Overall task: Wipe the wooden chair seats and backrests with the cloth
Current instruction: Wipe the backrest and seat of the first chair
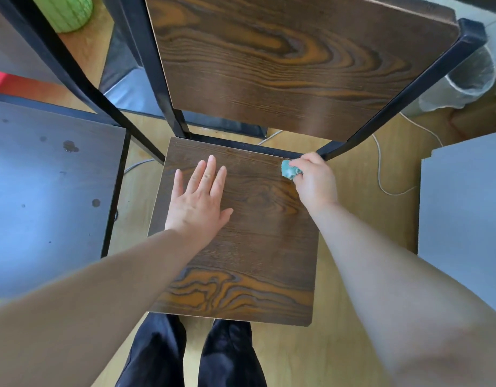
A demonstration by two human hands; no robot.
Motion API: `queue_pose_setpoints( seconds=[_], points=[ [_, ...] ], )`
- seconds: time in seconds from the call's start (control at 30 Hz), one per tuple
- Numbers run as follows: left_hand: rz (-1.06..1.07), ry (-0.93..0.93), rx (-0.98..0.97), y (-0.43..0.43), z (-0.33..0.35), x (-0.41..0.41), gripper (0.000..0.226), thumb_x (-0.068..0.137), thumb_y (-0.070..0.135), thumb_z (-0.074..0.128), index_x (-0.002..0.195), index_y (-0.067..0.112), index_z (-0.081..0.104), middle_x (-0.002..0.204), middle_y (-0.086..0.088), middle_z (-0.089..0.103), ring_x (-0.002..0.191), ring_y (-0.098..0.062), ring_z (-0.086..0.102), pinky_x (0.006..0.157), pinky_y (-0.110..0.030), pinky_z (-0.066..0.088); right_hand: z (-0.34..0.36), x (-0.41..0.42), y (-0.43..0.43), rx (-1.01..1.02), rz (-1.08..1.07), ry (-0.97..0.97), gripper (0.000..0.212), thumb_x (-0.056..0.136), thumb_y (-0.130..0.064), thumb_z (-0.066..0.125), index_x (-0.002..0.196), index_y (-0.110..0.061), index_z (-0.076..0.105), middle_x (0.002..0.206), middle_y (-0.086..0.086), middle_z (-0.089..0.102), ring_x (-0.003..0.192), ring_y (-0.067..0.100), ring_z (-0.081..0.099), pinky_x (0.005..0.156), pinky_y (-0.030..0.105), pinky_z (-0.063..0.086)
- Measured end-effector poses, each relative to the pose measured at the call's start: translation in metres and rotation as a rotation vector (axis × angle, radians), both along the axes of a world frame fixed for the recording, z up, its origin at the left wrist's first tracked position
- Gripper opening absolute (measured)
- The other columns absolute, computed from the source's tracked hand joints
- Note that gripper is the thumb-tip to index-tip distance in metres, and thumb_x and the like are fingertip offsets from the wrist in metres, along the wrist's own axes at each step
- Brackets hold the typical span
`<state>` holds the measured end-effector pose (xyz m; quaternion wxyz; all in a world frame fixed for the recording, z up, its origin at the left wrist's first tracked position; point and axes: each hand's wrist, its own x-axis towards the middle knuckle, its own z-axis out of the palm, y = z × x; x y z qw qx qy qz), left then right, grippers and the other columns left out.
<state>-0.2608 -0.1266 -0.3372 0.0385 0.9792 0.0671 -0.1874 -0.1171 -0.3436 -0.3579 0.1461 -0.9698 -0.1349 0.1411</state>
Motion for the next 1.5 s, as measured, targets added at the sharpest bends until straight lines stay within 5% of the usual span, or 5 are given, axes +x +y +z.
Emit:
queue_pose_setpoints(
  seconds=[0.33, 0.7, 0.93, 1.13, 1.5],
  points=[
    [0.024, -0.004, -0.030, -0.003, -0.004, 0.004, 0.080, 0.100, 0.058, 0.028, 0.155, 0.020, -0.015, 0.164, -0.006, -0.021, 0.151, -0.024, -0.019, 0.122, -0.055, 0.000, -0.008, 0.046, 0.026, -0.093, 0.158, 0.042, 0.039, 0.093, -0.018, 0.061, 0.133, -0.018, 0.059, 0.133, 0.004, 0.055, 0.120, 0.026, 0.052, 0.099, 0.037, 0.050],
    [0.020, -0.006, -0.035, -0.005, -0.007, 0.002, 0.081, 0.100, 0.059, 0.029, 0.156, 0.020, -0.014, 0.164, -0.006, -0.021, 0.150, -0.024, -0.019, 0.122, -0.055, -0.003, 0.005, 0.071, 0.030, -0.385, 0.408, 0.210, 0.027, 0.091, -0.024, 0.052, 0.112, -0.014, 0.066, 0.104, 0.006, 0.057, 0.088, 0.026, 0.054, 0.075, 0.035, 0.050],
    [0.024, -0.002, -0.047, -0.004, -0.007, -0.002, 0.081, 0.099, 0.059, 0.028, 0.155, 0.021, -0.015, 0.163, -0.006, -0.022, 0.150, -0.024, -0.021, 0.122, -0.055, 0.000, 0.006, 0.072, 0.028, -0.280, 0.357, 0.250, 0.044, 0.091, -0.042, 0.063, 0.131, -0.023, 0.058, 0.122, 0.005, 0.061, 0.106, 0.027, 0.057, 0.088, 0.037, 0.050],
    [0.022, -0.003, -0.051, -0.007, -0.009, -0.006, 0.081, 0.099, 0.060, 0.028, 0.156, 0.020, -0.015, 0.164, -0.006, -0.021, 0.150, -0.024, -0.020, 0.122, -0.055, -0.001, 0.008, 0.066, 0.028, -0.207, 0.318, 0.239, 0.050, 0.087, -0.057, 0.061, 0.126, -0.026, 0.062, 0.122, 0.003, 0.061, 0.107, 0.024, 0.056, 0.088, 0.036, 0.049],
    [0.018, -0.004, -0.055, -0.007, -0.011, -0.007, 0.080, 0.100, 0.060, 0.026, 0.156, 0.020, -0.014, 0.164, -0.006, -0.021, 0.150, -0.024, -0.020, 0.122, -0.054, -0.001, -0.006, 0.060, 0.027, -0.114, 0.185, 0.149, 0.028, 0.095, -0.033, 0.059, 0.119, -0.023, 0.070, 0.116, 0.003, 0.067, 0.102, 0.022, 0.057, 0.080, 0.029, 0.046]
  ],
)
